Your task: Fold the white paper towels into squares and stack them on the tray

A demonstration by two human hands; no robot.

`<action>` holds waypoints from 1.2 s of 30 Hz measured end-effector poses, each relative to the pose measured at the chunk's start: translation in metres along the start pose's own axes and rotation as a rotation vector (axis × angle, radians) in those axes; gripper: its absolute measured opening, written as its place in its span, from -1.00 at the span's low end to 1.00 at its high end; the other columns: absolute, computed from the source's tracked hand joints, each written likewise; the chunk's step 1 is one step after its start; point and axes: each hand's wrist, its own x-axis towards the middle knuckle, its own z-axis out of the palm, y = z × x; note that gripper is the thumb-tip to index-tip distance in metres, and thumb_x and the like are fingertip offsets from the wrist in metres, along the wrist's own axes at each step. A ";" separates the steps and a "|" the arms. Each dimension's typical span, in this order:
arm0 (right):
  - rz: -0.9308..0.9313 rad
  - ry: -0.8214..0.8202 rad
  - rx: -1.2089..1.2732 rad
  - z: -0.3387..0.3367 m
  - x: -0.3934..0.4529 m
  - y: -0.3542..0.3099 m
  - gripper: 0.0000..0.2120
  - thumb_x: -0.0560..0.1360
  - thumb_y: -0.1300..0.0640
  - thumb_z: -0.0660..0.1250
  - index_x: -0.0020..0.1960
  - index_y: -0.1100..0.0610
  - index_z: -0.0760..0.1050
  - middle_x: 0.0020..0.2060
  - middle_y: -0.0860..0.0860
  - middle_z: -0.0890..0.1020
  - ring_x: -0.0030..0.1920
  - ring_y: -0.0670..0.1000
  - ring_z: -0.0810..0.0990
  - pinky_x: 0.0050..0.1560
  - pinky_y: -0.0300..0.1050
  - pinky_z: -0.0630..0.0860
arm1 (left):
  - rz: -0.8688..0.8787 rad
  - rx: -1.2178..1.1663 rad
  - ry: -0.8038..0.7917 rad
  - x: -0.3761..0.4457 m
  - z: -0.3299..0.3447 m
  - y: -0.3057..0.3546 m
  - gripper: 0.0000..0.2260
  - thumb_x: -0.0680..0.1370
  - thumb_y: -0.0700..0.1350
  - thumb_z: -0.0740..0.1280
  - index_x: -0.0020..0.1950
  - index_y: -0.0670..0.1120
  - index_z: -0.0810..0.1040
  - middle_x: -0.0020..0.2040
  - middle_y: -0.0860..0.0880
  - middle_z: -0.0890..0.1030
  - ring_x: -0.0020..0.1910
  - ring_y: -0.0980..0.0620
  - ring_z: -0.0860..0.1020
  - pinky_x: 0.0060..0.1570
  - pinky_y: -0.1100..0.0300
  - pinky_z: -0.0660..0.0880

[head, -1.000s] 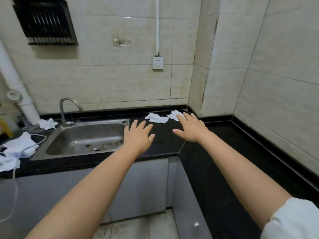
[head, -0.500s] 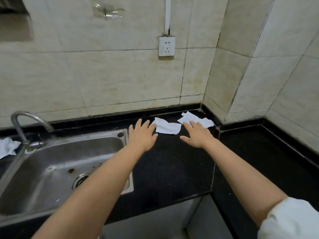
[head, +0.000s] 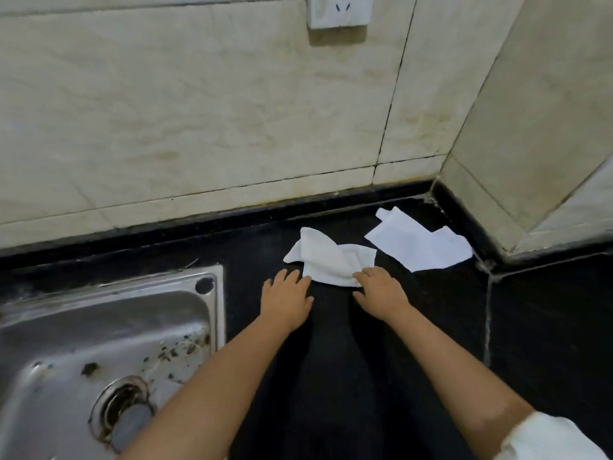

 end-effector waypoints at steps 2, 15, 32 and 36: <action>-0.010 0.021 0.008 0.009 0.021 0.008 -0.64 0.56 0.09 0.16 0.33 0.15 0.37 0.29 0.10 0.42 0.33 0.11 0.33 0.30 -0.04 0.36 | -0.004 -0.013 0.014 0.026 0.011 0.004 -0.59 0.61 0.00 0.13 0.45 -0.04 0.23 0.45 -0.05 0.27 0.46 -0.07 0.20 0.41 0.00 0.20; -0.135 0.347 0.277 0.004 0.039 0.031 -0.84 0.48 0.29 0.23 -0.17 0.26 0.59 -0.25 0.19 0.66 -0.15 0.23 0.59 -0.10 0.06 0.50 | 0.099 -0.271 0.126 0.073 0.017 0.002 -0.81 0.62 -0.19 0.11 0.07 -0.21 0.49 0.00 -0.06 0.50 -0.07 -0.04 0.49 -0.17 0.16 0.39; 0.349 0.400 0.316 -0.036 -0.249 0.089 -0.69 0.48 0.30 0.27 0.22 0.21 0.48 -0.14 0.00 0.45 -0.14 -0.07 0.40 -0.20 -0.37 0.23 | 0.579 -0.811 -0.185 -0.076 -0.060 0.140 -0.78 0.40 -0.38 0.41 0.02 -0.19 0.59 -0.12 -0.08 0.47 -0.11 0.04 0.46 -0.15 0.30 0.41; 0.609 0.615 0.276 -0.033 -0.338 0.125 -0.74 0.43 0.38 0.25 0.11 0.30 0.54 -0.05 0.20 0.55 -0.01 0.15 0.53 -0.06 -0.21 0.35 | 0.936 -0.371 -0.109 -0.121 -0.056 0.220 -0.93 0.41 -0.28 0.41 -0.18 -0.15 0.58 -0.14 -0.10 0.44 -0.09 0.07 0.37 -0.15 0.27 0.27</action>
